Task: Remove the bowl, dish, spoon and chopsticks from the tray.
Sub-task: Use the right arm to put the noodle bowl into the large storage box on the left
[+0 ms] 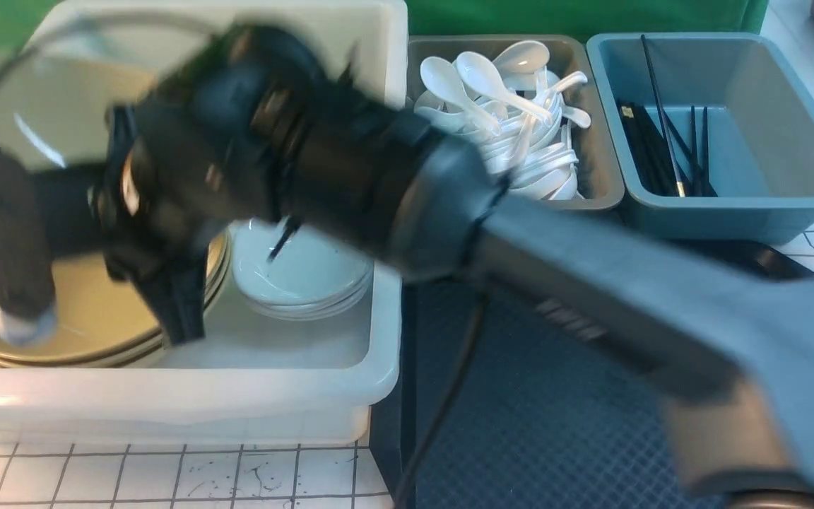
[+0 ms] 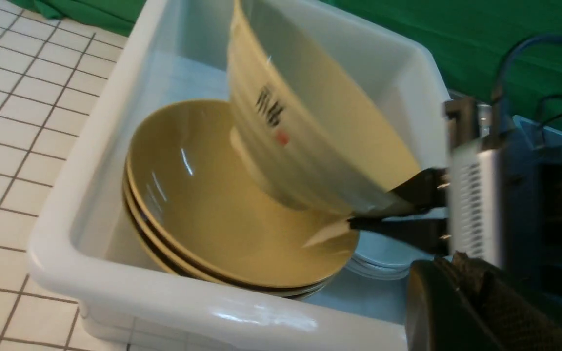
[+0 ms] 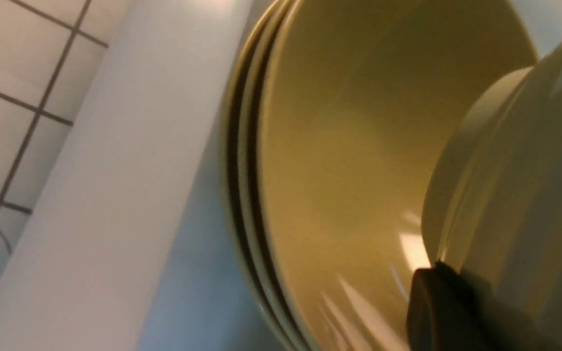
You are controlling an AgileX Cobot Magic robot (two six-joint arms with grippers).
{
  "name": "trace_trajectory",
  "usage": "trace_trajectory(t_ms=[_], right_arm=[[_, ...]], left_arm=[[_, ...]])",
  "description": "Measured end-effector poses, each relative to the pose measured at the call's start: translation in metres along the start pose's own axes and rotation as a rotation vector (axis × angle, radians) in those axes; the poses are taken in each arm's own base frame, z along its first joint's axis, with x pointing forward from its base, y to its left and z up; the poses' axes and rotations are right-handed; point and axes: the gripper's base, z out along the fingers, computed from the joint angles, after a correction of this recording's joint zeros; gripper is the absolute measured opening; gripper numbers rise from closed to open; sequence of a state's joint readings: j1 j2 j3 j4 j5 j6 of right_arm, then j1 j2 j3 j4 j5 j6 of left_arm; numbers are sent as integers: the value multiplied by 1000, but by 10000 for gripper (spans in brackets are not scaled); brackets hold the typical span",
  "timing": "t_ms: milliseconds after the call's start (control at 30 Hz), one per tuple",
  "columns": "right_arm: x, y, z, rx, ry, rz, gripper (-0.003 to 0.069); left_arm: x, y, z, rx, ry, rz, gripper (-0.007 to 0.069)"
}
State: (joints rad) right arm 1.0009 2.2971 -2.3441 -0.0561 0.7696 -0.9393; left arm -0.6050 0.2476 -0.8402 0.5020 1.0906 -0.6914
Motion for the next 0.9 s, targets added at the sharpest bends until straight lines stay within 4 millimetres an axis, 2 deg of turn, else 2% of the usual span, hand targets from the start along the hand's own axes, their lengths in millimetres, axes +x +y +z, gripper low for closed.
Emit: trace_trajectory(t_ms=[133, 400, 533, 633, 767, 800, 900], right_arm=[[6, 8, 24, -14, 9, -10, 52], [4, 6, 30, 24, -18, -19, 56], [5, 7, 31, 22, -13, -25, 86], [4, 8, 31, 21, -13, -30, 139], [2, 8, 30, 28, -17, -36, 245], [1, 8, 28, 26, -19, -17, 297], [-3, 7, 20, 20, -16, 15, 386]], left_arm=[[0, 4, -3, -18, -9, 11, -1], [0, 4, -4, -18, -13, 26, -1], [0, 4, -4, -18, -13, 26, -1], [0, 4, -4, -18, -13, 26, -1], [0, 4, -4, -18, -13, 26, -1], [0, 4, -4, -18, -13, 26, -1], [0, 4, -4, -18, -13, 26, -1]])
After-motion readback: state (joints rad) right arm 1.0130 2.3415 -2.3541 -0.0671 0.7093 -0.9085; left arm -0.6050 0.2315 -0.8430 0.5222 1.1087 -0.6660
